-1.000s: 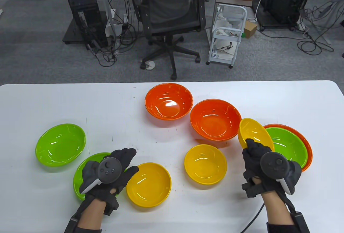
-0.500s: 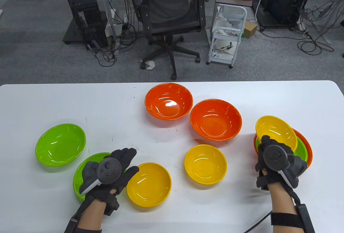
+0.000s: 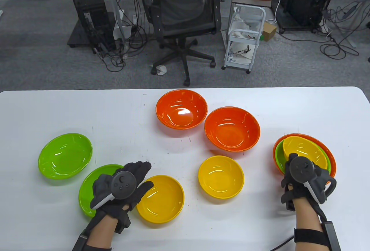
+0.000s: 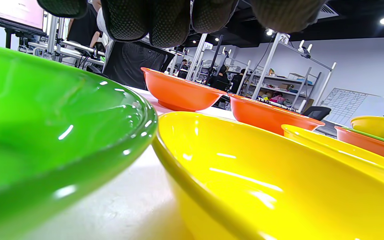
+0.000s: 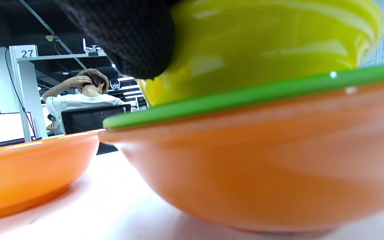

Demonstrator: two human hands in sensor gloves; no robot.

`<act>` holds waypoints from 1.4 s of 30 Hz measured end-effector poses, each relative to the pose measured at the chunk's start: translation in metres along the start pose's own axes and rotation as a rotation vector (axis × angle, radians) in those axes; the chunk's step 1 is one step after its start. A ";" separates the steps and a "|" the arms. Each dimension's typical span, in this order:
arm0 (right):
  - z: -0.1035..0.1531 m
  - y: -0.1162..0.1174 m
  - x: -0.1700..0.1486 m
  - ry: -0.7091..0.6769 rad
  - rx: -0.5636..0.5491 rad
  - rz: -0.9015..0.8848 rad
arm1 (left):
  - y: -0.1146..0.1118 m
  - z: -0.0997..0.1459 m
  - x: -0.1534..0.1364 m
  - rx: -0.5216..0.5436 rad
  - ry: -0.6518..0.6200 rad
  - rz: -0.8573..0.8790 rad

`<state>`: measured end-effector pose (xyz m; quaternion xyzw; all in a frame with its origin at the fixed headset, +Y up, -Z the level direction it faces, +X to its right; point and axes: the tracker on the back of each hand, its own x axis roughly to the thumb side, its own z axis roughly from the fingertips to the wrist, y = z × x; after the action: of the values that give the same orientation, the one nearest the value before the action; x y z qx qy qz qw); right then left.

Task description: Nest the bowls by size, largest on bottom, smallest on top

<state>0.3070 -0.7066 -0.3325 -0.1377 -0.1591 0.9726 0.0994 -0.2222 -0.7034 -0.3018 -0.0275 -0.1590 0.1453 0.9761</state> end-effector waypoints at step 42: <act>0.006 0.009 0.013 -0.036 0.196 -0.037 | 0.008 0.003 -0.011 0.025 0.043 0.003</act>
<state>0.2912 -0.7138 -0.3333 -0.1066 -0.0672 0.9838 0.1274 -0.2349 -0.6987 -0.3034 -0.0184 -0.1361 0.1480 0.9794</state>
